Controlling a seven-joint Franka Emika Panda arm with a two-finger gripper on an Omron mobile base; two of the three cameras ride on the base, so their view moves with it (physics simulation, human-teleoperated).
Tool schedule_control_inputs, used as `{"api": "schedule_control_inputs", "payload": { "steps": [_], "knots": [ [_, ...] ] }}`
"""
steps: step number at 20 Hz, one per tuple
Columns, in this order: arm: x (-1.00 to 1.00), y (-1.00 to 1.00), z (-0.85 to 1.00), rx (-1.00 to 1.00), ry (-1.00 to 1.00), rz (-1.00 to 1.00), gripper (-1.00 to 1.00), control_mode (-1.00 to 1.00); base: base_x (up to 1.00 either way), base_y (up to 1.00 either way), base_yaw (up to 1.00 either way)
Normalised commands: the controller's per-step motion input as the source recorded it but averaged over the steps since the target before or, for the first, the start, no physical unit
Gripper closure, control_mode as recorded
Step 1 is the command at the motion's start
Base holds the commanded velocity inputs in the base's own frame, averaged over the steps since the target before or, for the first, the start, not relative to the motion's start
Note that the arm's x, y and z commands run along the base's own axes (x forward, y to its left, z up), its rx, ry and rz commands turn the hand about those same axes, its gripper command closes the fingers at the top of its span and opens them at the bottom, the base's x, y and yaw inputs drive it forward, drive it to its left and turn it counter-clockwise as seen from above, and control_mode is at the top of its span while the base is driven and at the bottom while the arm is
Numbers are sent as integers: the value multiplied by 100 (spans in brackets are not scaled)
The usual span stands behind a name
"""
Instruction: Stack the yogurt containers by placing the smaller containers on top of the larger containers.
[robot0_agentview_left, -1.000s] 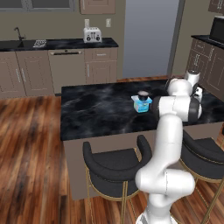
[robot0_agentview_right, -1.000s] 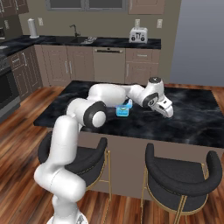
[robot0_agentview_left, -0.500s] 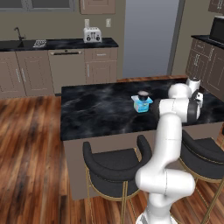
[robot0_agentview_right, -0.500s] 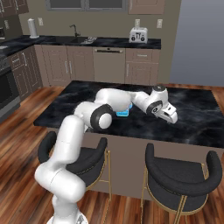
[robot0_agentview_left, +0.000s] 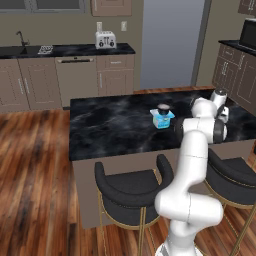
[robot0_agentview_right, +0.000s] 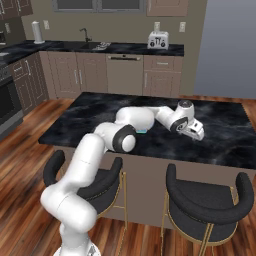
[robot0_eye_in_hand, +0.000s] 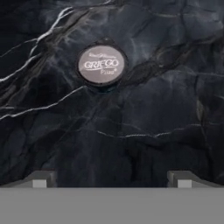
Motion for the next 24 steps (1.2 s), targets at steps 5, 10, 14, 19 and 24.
{"api": "schedule_control_inputs", "payload": {
  "steps": [5,10,14,19,24],
  "knots": [
    [23,-16,-11,0,0,2,-100,-100,0,0,0],
    [23,-23,-16,0,0,0,-100,-100,0,0,0],
    [45,-2,-13,0,0,0,-100,-100,0,0,0],
    [45,0,-12,0,0,0,-100,-100,0,0,0],
    [38,-9,-13,0,0,0,-100,-100,0,0,0]
  ]
}}
